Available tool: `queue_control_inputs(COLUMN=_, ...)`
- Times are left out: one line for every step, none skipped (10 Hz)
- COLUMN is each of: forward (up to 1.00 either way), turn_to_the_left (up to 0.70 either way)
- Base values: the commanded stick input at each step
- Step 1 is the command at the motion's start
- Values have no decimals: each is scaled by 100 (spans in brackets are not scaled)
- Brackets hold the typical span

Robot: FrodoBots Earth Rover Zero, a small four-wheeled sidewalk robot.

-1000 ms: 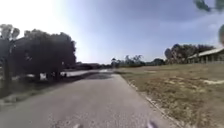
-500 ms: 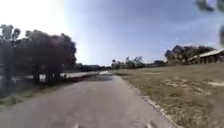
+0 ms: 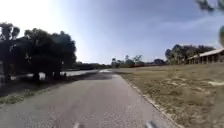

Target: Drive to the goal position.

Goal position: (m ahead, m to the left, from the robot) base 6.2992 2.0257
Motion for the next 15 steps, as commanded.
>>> queue_control_inputs(forward=100, turn_to_the_left=32)
queue_control_inputs(forward=100, turn_to_the_left=35)
queue_control_inputs(forward=100, turn_to_the_left=38)
queue_control_inputs(forward=100, turn_to_the_left=40)
queue_control_inputs(forward=100, turn_to_the_left=23)
queue_control_inputs(forward=100, turn_to_the_left=5)
queue_control_inputs(forward=100, turn_to_the_left=3)
queue_control_inputs(forward=100, turn_to_the_left=3)
queue_control_inputs(forward=100, turn_to_the_left=3)
queue_control_inputs(forward=100, turn_to_the_left=3)
queue_control_inputs(forward=100, turn_to_the_left=3)
queue_control_inputs(forward=100, turn_to_the_left=3)
queue_control_inputs(forward=100, turn_to_the_left=3)
queue_control_inputs(forward=100, turn_to_the_left=3)
queue_control_inputs(forward=100, turn_to_the_left=3)
